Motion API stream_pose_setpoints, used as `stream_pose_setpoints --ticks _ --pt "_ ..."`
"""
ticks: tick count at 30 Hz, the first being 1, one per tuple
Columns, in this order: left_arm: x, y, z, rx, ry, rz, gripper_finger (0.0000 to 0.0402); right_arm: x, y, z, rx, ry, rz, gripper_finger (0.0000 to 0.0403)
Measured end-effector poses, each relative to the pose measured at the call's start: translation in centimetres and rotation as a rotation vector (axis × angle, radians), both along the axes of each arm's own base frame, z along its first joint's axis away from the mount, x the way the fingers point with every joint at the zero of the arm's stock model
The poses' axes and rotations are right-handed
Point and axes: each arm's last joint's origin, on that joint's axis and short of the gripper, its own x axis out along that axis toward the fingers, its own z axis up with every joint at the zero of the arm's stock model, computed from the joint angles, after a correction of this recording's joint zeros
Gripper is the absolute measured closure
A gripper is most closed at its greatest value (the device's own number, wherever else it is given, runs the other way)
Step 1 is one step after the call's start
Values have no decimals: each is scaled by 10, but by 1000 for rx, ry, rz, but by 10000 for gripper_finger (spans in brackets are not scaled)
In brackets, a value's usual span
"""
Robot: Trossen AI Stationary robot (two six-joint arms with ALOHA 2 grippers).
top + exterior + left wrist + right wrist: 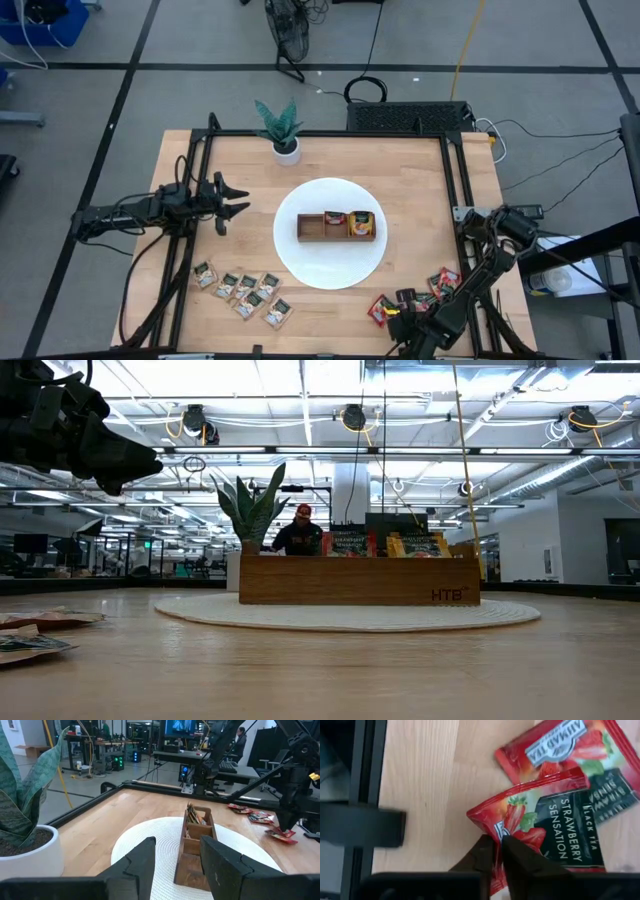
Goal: Pick & Place Tea
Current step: Put the red tea bag into the middle section of the wooden organizer
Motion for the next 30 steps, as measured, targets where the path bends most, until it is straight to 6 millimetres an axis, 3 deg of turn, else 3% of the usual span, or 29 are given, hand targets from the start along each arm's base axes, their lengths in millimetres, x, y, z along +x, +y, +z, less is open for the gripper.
stream_pose_setpoints --ticks 4,8,14,18,23,26,30 --pt "0 0 0 0 0 0 245 -7 1 15 13 -48 28 390" --pt "0 0 0 0 0 0 245 -10 1 36 -41 -236 107 397" --pt "0 0 0 0 0 0 245 16 -11 55 -357 -600 200 399" --pt "0 0 0 0 0 0 245 56 -37 52 -528 -691 182 400" --pt "0 0 0 0 0 0 245 102 -90 44 -728 -721 130 400" --pt "0 0 0 0 1 0 245 117 -121 40 -800 -693 61 398" --pt "0 0 0 0 1 0 245 121 -151 28 -823 -631 -1 398"
